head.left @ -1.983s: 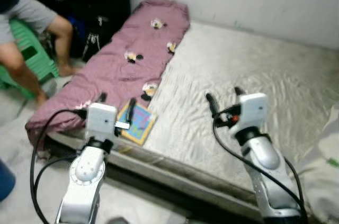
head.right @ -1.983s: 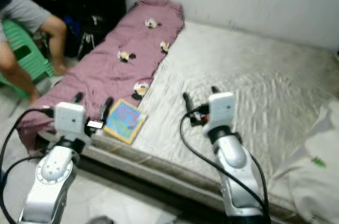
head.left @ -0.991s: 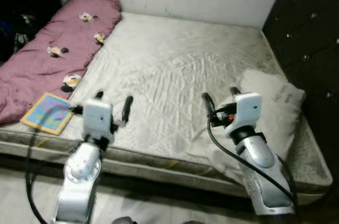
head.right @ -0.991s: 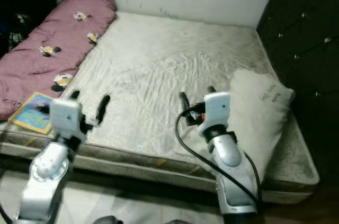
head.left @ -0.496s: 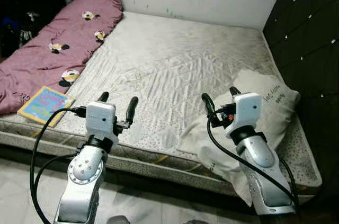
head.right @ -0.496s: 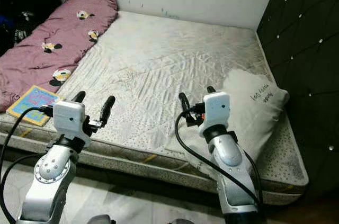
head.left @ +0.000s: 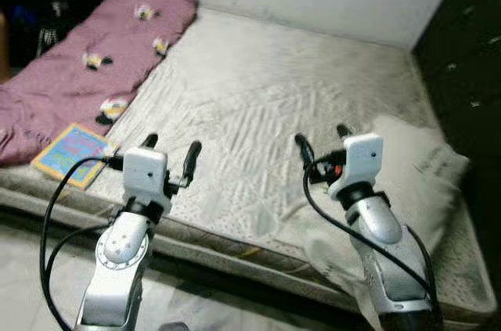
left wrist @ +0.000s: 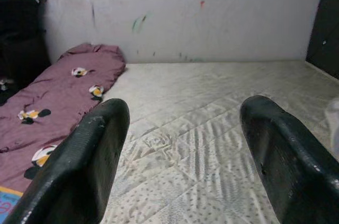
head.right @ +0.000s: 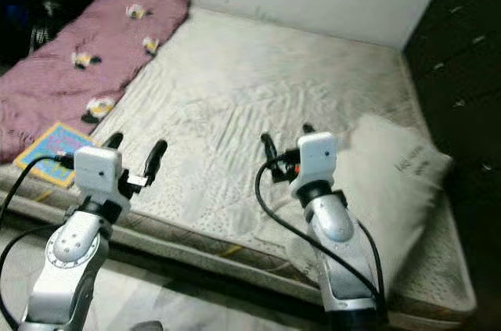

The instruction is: Clean up the room

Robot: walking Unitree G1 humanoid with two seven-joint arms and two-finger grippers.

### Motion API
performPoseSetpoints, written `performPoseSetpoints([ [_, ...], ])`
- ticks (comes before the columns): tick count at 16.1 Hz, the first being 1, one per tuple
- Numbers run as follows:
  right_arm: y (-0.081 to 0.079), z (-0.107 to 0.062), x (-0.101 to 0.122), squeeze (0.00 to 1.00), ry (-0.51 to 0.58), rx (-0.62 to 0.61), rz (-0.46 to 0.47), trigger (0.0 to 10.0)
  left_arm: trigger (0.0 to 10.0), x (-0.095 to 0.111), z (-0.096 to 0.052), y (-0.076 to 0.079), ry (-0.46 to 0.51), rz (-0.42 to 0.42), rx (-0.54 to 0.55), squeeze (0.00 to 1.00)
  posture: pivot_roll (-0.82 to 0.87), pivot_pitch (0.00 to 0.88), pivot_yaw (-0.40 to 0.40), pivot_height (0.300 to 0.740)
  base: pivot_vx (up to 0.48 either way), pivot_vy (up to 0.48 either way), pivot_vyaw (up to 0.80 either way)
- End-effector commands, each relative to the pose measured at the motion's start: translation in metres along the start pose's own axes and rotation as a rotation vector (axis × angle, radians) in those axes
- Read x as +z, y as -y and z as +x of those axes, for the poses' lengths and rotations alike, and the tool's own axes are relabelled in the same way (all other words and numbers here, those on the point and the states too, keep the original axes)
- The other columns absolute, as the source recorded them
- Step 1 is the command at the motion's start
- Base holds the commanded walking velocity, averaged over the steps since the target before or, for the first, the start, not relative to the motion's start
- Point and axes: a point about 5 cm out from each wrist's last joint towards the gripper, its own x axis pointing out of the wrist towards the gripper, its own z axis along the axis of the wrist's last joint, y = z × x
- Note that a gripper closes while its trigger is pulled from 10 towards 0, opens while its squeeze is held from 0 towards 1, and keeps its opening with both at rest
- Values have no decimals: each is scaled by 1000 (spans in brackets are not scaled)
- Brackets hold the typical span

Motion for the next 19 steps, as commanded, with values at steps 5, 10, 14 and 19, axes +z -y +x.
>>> performPoseSetpoints([
  [5, 5, 1, -2, 0, -11, -10, -9, 10000, 10000, 0, 2, -1, -6, 25, 29, 0, -12, 0, -78, 740, 0, 0, -130],
  [10, 6, 1, -2, 0, -10, -14, -11, 10000, 10000, -1, 2, 0, -8, 31, 32, 0, -12, 0, -78, 740, 0, -49, -266],
  [14, 6, 1, -2, 0, -12, -14, -13, 10000, 10000, -1, 2, 1, -8, 27, 27, 0, -14, 0, -81, 740, 0, -311, 0],
  [19, 6, 1, -2, 0, -17, -16, -13, 10000, 10000, -1, 3, 2, -9, 22, 27, 0, -15, 0, -81, 740, 0, -356, -454],
])
